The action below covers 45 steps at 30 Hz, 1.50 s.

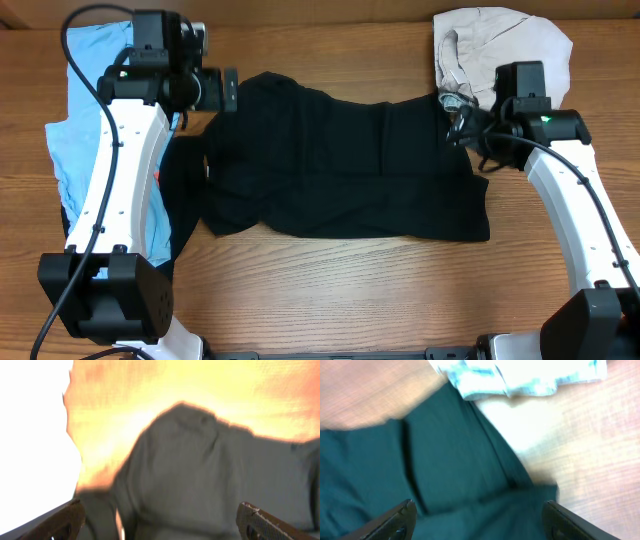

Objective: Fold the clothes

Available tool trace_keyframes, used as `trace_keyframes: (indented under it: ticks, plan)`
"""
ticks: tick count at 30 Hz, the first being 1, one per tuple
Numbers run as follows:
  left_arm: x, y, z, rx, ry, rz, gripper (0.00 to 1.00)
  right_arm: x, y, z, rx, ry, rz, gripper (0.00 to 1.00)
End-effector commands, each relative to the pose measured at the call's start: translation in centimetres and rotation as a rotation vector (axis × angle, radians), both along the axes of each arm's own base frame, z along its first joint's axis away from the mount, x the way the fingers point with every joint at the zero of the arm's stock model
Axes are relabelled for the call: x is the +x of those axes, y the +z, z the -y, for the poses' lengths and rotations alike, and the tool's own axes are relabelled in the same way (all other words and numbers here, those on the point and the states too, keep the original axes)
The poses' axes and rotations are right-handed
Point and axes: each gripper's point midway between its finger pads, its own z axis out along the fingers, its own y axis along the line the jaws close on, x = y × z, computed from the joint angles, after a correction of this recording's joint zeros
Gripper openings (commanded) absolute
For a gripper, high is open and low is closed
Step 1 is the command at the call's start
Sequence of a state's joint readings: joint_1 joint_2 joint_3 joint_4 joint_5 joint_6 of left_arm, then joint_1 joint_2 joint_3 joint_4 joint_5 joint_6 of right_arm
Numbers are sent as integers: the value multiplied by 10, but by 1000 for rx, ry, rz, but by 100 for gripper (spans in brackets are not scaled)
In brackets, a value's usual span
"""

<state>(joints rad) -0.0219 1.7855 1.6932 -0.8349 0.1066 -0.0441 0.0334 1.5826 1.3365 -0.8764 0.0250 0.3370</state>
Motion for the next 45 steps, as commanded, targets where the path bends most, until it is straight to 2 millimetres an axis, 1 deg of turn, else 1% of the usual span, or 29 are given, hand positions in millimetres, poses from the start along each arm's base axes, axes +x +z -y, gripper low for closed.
trace_keyframes:
  ticks: [1,4,7,9,11,15,19,22,26,29,30,31,34,37,39,43,44,45]
  plan:
    - [20,10,5,9,-53,78,100,22,12,-6,-17,93,87,83]
    - [45,6,7,5,-61,123,100,49,9,-8,-38,126,155,80]
    - [73,-4,13,-10,-95,137,100,73,-5,-13,-67,175,173,79]
    - [93,-14,15,-14,-98,134,100,86,-21,-17,-75,194,154,77]
    - [109,-25,17,-12,-102,132,100,95,-38,-20,-84,218,124,75]
    - [131,-47,26,14,-148,130,100,104,-76,-28,-95,244,71,69]
    - [138,-68,35,46,-160,115,100,109,-105,-26,-124,238,38,65]
    - [142,-84,35,79,-148,101,100,119,-120,-25,-151,262,49,65]
    - [145,-103,34,100,-137,79,100,135,-130,-22,-173,249,96,65]
    - [144,-120,33,104,-136,48,100,143,-139,-22,-181,247,119,64]
    - [144,-123,33,103,-136,42,100,146,-141,-21,-187,248,126,64]
    - [144,-131,33,104,-137,29,100,148,-144,-21,-199,253,132,64]
    - [143,-142,33,103,-138,12,100,156,-146,-12,-248,228,160,64]
    - [143,-152,34,103,-140,-1,100,164,-145,-12,-265,238,192,63]
    - [143,-158,36,104,-144,-10,100,167,-145,-12,-265,236,206,58]
    - [141,-170,41,98,-156,-30,100,169,-146,-14,-259,239,214,43]
    - [140,-174,43,98,-159,-36,99,169,-147,-14,-259,239,213,37]
    - [139,-176,44,98,-161,-40,99,169,-147,-14,-259,239,212,34]
